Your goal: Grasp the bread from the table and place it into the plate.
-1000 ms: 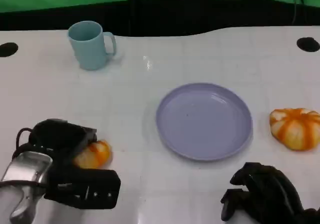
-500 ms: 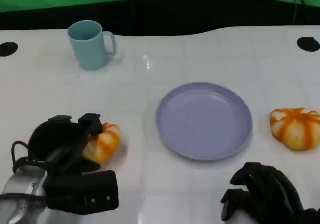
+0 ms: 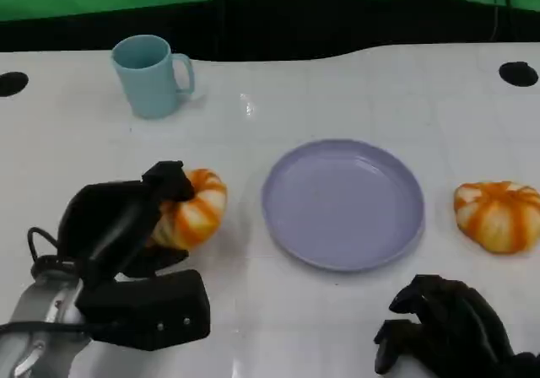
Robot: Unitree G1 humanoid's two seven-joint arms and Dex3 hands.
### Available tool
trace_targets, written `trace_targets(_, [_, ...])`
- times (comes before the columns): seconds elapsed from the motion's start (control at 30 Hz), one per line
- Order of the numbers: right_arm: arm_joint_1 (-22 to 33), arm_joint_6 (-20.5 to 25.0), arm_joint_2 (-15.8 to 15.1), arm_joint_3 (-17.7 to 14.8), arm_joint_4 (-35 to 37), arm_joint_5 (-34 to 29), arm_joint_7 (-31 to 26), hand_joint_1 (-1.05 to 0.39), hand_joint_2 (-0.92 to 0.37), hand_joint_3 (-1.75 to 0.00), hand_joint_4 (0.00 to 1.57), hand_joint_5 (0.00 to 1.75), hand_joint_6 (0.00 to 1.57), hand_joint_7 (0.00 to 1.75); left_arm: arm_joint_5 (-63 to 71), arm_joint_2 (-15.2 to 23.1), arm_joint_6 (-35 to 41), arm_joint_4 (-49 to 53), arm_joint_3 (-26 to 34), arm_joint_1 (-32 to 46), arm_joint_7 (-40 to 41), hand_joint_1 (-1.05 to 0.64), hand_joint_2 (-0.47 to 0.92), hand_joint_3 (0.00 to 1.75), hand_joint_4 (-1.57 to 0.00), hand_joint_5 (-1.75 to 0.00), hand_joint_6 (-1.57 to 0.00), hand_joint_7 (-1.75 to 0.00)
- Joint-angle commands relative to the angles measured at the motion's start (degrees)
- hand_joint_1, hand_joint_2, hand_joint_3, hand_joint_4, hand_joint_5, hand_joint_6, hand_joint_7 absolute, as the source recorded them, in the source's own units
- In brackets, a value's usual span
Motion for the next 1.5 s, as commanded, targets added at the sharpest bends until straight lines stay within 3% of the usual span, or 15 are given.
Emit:
trace_targets(0.03, [-0.3, -0.5, -0.4, -0.3, 0.6, 0.1, -0.2, -1.02, -0.71, 0.00, 1.54, 0.80, 1.57, 0.39, -1.0, -1.3, -2.0, 1.5, 0.3, -3.8, 0.2, -0.25, 0.67, 0.59, -0.78, -1.75, -0.65, -1.50])
trace_targets(0.1, [-0.6, -0.8, -0.5, -0.3, 1.1, 0.0, 0.1, -1.02, -0.71, 0.00, 1.54, 0.80, 1.57, 0.39, -1.2, -2.4, -3.5, 3.2, -0.1, -5.5, 0.5, -0.25, 0.68, 0.60, -0.79, -1.75, -0.69, -1.45])
trace_targets(0.27, [-0.7, -1.5, -0.5, -0.2, 1.6, -0.2, 0.1, -1.03, -0.72, 0.00, 1.54, 0.80, 1.57, 0.39, -1.0, -4.2, -7.5, 7.6, -1.3, -9.4, 1.0, -0.23, 0.63, 0.68, -0.80, -1.75, -0.57, -1.70])
trace_targets(0.43, [-1.1, -1.6, -0.6, -0.3, 2.2, -0.1, 0.5, -1.04, -0.72, 0.00, 1.56, 0.80, 1.57, 0.39, 0.0, -6.7, -9.2, 11.9, -3.4, -14.1, 1.1, -0.24, 0.61, 0.69, -0.81, -1.75, -0.58, -1.71])
trace_targets(0.57, [-1.4, -1.9, -0.7, -0.4, 3.1, 0.1, 1.3, -1.05, -0.71, 0.00, 1.56, 0.79, 1.57, 0.39, 0.8, -9.3, -10.0, 15.6, -5.4, -17.8, 1.5, -0.24, 0.52, 0.91, -0.84, -1.75, -0.59, -1.74])
trace_targets(0.67, [-1.1, -2.2, -0.4, -0.3, 2.6, -0.1, 1.1, -1.05, -0.72, 0.00, 1.56, 0.78, 1.57, 0.39, 1.7, -11.9, -9.9, 18.9, -7.1, -20.7, 2.1, -0.26, 0.49, 0.99, -0.84, -1.75, -0.66, -1.64])
trace_targets(0.8, [-1.1, -2.5, -0.4, -0.2, 3.0, 0.0, 1.7, -1.04, -0.72, 0.00, 1.57, 0.77, 1.57, 0.38, 2.5, -14.2, -8.9, 22.4, -8.9, -23.8, 1.4, -0.28, 0.48, 1.05, -0.86, -1.75, -0.65, -1.72])
trace_targets(1.27, [-0.7, -2.7, 0.1, 0.1, 2.6, -0.2, 1.3, -1.05, -0.73, 0.00, 1.57, 0.76, 1.57, 0.38, 4.8, -20.8, -7.5, 35.4, -13.3, -32.8, 3.6, -0.32, 0.52, 1.06, -0.93, -1.75, -0.73, -1.59])
trace_targets(1.43, [-0.5, -2.3, 0.3, 0.3, 2.1, -0.1, 1.1, -1.04, -0.72, 0.00, 1.57, 0.77, 1.57, 0.39, 4.6, -21.4, -8.0, 38.1, -14.2, -34.4, 2.6, -0.27, 0.54, 1.00, -0.88, -1.75, -0.66, -1.74])
trace_targets(1.5, [-0.3, -2.5, 0.4, 0.4, 1.8, -0.3, 1.0, -1.04, -0.72, 0.00, 1.57, 0.77, 1.57, 0.38, 3.9, -21.5, -8.2, 38.6, -14.0, -34.6, 1.5, -0.27, 0.60, 0.97, -0.83, -1.75, -0.69, -1.49])
